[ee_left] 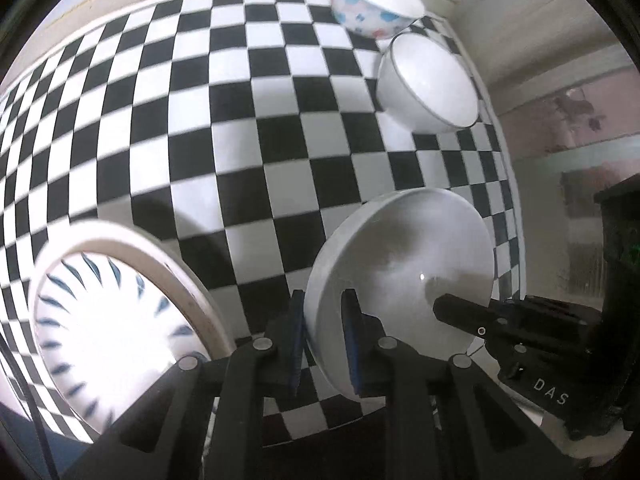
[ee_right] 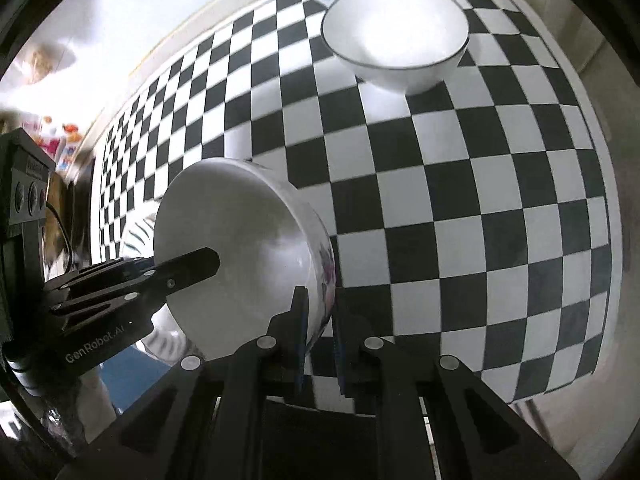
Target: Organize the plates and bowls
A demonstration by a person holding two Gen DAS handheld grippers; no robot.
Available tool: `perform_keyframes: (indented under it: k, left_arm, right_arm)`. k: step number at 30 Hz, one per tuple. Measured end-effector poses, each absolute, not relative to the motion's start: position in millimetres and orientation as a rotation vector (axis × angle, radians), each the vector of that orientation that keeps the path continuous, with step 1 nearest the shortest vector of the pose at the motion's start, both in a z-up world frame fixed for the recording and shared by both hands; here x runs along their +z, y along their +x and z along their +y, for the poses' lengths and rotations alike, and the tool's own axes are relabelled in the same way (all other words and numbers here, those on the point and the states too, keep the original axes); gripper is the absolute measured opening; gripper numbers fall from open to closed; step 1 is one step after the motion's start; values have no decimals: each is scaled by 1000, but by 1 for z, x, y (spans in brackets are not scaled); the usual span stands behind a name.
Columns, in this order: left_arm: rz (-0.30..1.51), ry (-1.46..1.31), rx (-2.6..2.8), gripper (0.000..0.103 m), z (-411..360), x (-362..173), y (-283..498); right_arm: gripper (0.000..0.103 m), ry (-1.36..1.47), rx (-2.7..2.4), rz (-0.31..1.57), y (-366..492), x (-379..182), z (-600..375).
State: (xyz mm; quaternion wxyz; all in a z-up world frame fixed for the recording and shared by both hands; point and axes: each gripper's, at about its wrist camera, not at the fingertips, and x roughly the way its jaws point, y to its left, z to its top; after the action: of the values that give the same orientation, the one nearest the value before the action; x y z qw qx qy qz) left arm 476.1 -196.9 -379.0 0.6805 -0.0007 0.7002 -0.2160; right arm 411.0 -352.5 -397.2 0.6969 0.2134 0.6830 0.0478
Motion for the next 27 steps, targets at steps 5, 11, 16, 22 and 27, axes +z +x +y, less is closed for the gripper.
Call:
perform_keyframes:
  k: [5, 11, 16, 22, 27]
  left_arm:
    - [1602, -13, -420, 16, -201, -394, 466]
    - [1628, -18, -372, 16, -200, -407, 463]
    - [1639, -14, -347, 15, -206, -416, 463]
    - [1645, 2, -338, 15, -213, -419, 462]
    - [1660, 18, -329, 15, -218, -423, 459]
  right_arm:
    - [13, 440, 166, 1574, 415, -420, -355]
    - [13, 419, 211, 1619, 417, -442, -357]
    - [13, 409, 222, 1638, 419, -453, -357]
    - [13, 399, 221, 1647, 423, -458, -354]
    - [13, 393, 216, 1653, 428, -457, -346]
